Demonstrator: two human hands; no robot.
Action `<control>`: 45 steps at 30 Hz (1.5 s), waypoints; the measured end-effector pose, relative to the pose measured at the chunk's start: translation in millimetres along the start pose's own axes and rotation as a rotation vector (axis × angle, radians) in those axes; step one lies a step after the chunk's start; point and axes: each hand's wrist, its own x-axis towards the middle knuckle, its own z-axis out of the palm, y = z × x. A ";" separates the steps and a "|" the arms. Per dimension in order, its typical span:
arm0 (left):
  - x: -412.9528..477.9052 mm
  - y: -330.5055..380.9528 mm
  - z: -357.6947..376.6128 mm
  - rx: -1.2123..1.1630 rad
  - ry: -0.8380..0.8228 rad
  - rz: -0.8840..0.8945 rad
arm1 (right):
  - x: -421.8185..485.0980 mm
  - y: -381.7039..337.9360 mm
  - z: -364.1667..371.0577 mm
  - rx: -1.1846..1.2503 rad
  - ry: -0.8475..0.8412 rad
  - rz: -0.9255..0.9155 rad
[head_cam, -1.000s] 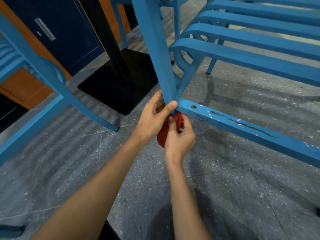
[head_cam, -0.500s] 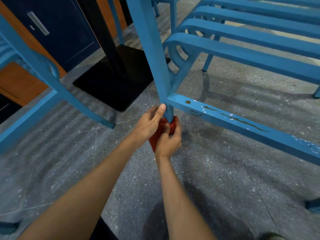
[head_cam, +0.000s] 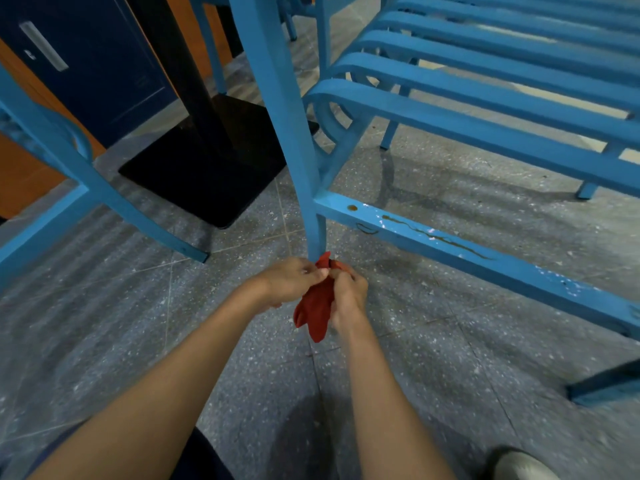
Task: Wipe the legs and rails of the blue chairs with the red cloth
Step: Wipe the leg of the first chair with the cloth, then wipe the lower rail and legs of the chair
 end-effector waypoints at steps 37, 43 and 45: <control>-41.3 117.4 71.9 0.471 0.572 0.993 | -136.4 -133.2 -253.8 -1.028 0.873 -0.861; -32.4 113.2 63.6 0.523 0.556 0.935 | -127.9 -148.9 -251.6 -1.111 0.735 -0.863; -31.8 113.9 63.0 0.510 0.546 0.928 | -132.5 -148.7 -252.6 -1.154 0.688 -0.900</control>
